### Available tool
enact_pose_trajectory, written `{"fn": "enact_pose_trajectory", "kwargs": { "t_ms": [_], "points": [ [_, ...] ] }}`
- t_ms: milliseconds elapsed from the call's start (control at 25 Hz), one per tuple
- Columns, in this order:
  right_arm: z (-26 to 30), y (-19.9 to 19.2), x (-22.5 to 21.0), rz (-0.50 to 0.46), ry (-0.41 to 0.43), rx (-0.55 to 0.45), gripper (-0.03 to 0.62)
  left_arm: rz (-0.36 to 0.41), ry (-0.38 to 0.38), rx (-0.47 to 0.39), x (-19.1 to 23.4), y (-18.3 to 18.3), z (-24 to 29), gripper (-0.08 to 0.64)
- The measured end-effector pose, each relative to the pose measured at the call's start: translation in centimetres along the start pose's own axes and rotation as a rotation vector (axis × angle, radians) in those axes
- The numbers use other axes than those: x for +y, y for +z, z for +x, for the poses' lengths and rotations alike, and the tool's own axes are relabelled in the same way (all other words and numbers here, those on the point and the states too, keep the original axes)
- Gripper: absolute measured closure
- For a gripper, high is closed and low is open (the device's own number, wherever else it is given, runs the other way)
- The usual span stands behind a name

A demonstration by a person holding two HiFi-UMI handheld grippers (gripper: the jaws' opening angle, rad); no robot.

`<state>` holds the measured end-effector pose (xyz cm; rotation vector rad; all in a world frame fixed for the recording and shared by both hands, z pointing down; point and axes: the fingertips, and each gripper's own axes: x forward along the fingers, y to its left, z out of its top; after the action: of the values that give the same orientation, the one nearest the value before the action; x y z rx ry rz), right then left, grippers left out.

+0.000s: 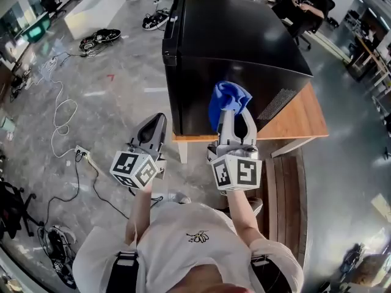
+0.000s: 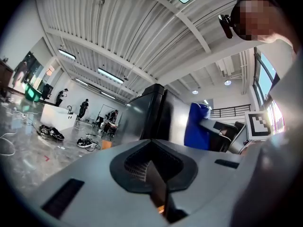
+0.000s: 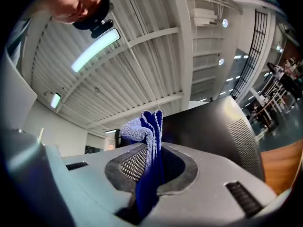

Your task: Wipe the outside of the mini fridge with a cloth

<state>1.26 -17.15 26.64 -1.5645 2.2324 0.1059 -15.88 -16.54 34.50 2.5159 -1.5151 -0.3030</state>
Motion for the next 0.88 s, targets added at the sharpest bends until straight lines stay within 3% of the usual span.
{"fn": "enact_pose_trajectory", "kwargs": {
  "t_ms": [120,280,600,760,880],
  "points": [
    [1.9,-2.6,5.9,0.009,0.120,0.039,0.531,-0.018,0.044,-0.003,1.1,-0.3,-1.7,0.555],
    [4.1,-4.8,10.2,-0.024,0.191,0.073,0.531,-0.034,0.124,-0.030,3.1,0.3,-4.6,0.555],
    [6.6,-7.5,11.2,-0.178,0.181,0.126,0.531,-0.058,0.230,-0.059,5.5,0.5,-8.2,0.555],
    [6.6,-7.4,10.2,-0.218,0.164,0.117,0.531,-0.060,0.212,-0.059,5.2,0.3,-7.0,0.555],
    [5.8,-7.0,9.0,-0.233,0.141,0.114,0.531,-0.055,0.157,-0.039,3.9,-0.2,-5.6,0.555]
  ]
}}
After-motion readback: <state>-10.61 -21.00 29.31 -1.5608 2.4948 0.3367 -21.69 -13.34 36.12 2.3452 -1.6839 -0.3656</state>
